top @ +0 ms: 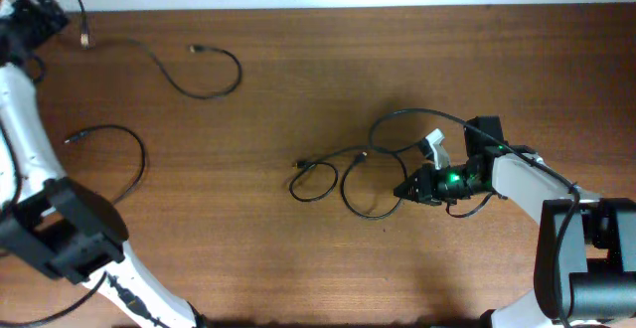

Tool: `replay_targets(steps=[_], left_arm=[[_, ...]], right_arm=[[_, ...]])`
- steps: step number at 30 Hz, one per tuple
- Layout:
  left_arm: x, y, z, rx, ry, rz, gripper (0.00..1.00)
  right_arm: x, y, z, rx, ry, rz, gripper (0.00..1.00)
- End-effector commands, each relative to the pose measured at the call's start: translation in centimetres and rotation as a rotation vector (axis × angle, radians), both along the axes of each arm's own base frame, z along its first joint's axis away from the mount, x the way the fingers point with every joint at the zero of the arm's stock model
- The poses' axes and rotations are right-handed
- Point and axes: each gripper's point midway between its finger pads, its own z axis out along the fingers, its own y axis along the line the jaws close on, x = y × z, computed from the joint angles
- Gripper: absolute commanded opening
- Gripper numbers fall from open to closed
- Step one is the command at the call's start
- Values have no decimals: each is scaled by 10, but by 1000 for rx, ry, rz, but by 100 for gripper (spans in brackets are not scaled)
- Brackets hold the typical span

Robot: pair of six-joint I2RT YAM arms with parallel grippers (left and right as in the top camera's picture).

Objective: Untangle cables

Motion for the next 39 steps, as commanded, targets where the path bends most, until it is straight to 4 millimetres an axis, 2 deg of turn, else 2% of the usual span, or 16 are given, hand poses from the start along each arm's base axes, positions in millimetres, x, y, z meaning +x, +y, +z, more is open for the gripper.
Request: replay_targets(steps=[1, 4, 7, 10, 11, 12, 14, 15, 16, 18, 23, 27, 31, 35, 39], left_arm=[[-14, -5, -16, -292, -13, 36, 98], [-22, -3, -15, -364, -30, 22, 99], [-22, -14, -5, -449, -78, -78, 99], [-21, -47, 10, -565, -131, -247, 99], [-22, -64, 9, -570, -111, -309, 99], [-22, -71, 5, -552, -87, -327, 99], [-22, -87, -6, -510, -28, -362, 99], [-22, -97, -12, -487, 7, -380, 99], [-22, -109, -19, -451, 49, -409, 99], [-24, -135, -32, -396, 125, -474, 99], [-33, -200, -49, -270, 249, -715, 99], [-55, -264, -60, -229, 348, -947, 99], [-76, -326, -64, -190, 411, -1157, 99], [-91, -372, -68, -175, 467, -1261, 99], [-121, -413, -78, -49, 555, -1457, 99]], right_arm=[[3, 0, 1, -3, -21, 9, 5], [3, 0, 1, -2, -20, 9, 5], [3, 0, 1, -3, -20, 9, 5], [3, 0, 1, -3, -20, 9, 5], [3, 0, 1, -2, -20, 9, 9], [3, 0, 1, -2, -18, 9, 15], [2, 0, 1, -2, -13, 9, 33], [1, 0, 1, -2, -10, 9, 47], [1, 0, 1, -2, -9, 9, 68], [1, 0, 1, -2, -9, 9, 99], [3, -3, 1, -1, 12, -20, 99], [4, -9, 5, 2, 23, -44, 99], [10, -12, 19, 3, -18, -54, 99], [14, -16, 33, -35, -53, -60, 99], [18, -30, 45, -139, -93, -79, 99]])
